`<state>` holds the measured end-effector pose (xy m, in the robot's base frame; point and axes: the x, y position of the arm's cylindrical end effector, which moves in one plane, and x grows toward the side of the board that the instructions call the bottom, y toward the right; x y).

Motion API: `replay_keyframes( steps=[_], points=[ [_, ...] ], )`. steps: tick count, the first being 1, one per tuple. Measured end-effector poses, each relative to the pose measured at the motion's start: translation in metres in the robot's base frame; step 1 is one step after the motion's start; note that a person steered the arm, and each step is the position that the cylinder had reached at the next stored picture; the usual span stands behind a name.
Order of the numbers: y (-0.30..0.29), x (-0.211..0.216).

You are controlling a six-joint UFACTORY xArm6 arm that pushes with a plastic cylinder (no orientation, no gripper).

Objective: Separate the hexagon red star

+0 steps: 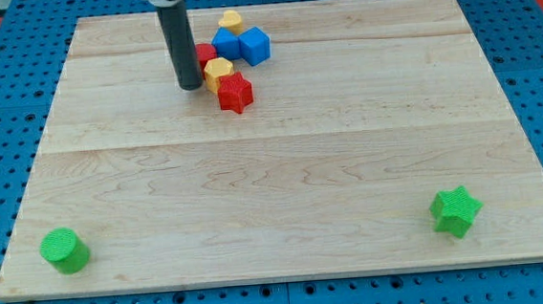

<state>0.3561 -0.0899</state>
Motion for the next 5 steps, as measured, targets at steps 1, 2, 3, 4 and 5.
replay_keyframes(
  steps=[1,2,3,4,5],
  points=[
    [0.074,0.004],
    [0.072,0.005],
    [0.022,0.000],
    [0.013,0.000],
    [0.035,-0.010]
  ],
)
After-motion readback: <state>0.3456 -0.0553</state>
